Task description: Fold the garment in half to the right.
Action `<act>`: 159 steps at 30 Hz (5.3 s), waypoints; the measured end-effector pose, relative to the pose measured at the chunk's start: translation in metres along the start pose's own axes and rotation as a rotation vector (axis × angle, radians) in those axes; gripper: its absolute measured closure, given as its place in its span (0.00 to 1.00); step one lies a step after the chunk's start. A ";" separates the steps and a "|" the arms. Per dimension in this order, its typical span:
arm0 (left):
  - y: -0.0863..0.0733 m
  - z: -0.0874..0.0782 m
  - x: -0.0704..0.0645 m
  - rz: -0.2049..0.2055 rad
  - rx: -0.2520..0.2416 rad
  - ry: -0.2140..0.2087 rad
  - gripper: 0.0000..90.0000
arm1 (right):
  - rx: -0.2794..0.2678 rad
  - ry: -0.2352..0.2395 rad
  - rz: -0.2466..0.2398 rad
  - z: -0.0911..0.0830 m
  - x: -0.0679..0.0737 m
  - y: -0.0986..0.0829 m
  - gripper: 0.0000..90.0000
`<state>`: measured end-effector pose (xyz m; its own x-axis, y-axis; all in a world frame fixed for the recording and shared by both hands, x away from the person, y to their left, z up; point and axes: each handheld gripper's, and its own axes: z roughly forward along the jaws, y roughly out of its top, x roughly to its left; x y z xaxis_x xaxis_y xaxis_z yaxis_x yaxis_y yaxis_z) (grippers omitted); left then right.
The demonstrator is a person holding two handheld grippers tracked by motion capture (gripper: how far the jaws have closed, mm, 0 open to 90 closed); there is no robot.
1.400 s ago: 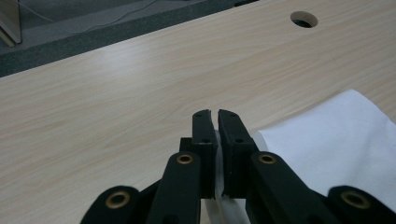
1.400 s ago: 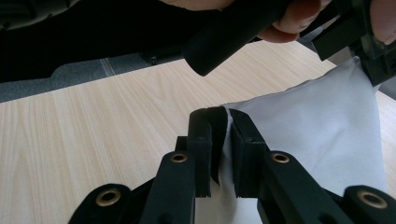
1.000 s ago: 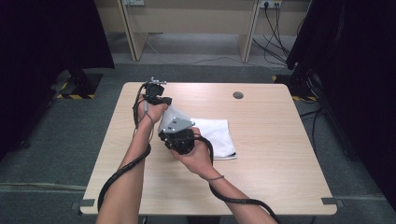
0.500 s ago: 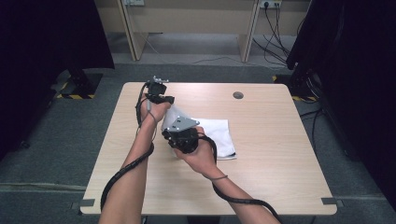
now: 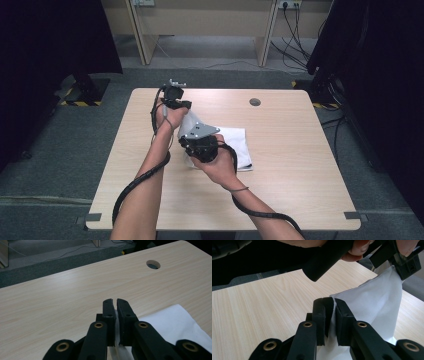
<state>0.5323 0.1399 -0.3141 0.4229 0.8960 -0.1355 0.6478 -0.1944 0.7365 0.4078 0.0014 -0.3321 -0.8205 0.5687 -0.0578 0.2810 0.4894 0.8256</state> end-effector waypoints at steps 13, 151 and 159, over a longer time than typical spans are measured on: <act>0.006 0.005 -0.009 -0.003 -0.006 -0.012 0.95 | 0.000 -0.011 0.021 -0.007 -0.009 -0.006 0.90; 0.003 0.107 -0.132 0.095 0.121 -0.172 0.94 | 0.070 -0.101 0.192 -0.073 -0.076 -0.106 0.89; 0.001 0.109 -0.132 0.089 0.120 -0.176 0.94 | 0.078 -0.099 0.193 -0.073 -0.076 -0.108 0.89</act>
<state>0.5462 -0.0223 -0.3673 0.5790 0.7919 -0.1943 0.6692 -0.3254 0.6681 0.4033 -0.1430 -0.3762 -0.6960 0.7170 0.0391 0.4691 0.4128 0.7807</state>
